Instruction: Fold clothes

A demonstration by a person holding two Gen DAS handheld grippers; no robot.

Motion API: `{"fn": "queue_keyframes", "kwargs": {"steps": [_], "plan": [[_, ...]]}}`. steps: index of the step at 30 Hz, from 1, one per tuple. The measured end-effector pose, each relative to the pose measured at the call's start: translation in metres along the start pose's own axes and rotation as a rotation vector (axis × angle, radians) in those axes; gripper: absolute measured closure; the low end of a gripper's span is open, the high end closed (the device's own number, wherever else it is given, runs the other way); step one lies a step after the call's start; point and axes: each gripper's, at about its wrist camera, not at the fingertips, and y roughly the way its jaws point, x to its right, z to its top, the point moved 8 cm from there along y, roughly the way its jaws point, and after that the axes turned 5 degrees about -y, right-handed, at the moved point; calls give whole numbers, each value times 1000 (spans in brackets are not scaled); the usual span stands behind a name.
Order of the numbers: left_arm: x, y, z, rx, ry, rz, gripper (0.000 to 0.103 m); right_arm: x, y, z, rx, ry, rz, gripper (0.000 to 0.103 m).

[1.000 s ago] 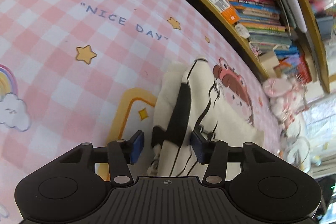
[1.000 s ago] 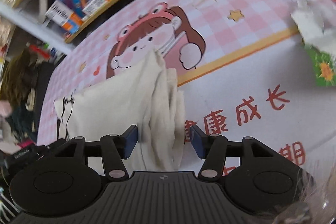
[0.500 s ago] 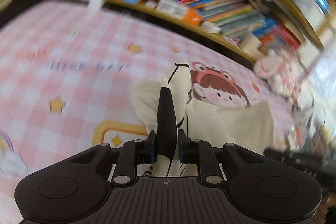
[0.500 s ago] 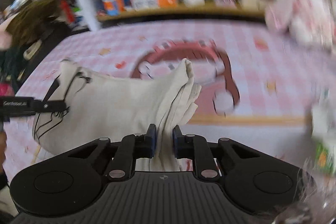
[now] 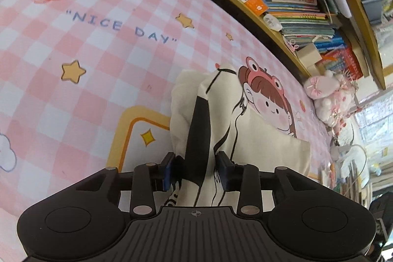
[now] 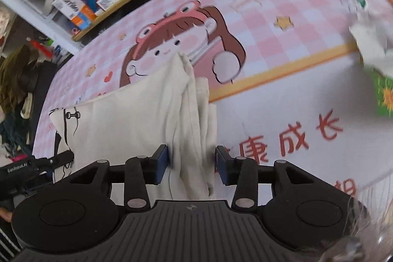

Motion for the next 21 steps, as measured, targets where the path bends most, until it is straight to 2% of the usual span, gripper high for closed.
{"fn": "queue_keyframes", "kwargs": {"steps": [3,6,7,9,11,12,15,18,19,21], "plan": [[4,0,-1,19,28,6,70,-12,0,1,19,-92,-22,62],[8,-1,-3,38,56,12,83,-25,1,2,39,-188,-45,80],[10,-1,-3,44,65,14,84,-29,1,2,45,-221,-53,85],[23,-7,-7,79,188,57,84,-52,-8,-2,120,-424,-109,86],[33,-9,-11,94,284,92,84,-60,-12,-6,152,-494,-129,86],[31,-8,-10,84,279,93,83,-60,-12,-8,154,-497,-135,86],[13,-3,-2,32,155,56,75,-38,-4,-8,99,-347,-111,84],[-4,0,4,-9,49,28,60,-20,-3,-4,78,-195,-81,68],[-7,0,5,-11,37,20,59,-16,-3,-4,72,-161,-74,63],[-8,1,5,-11,21,-1,57,-9,-1,-5,57,-94,-55,61]]}}
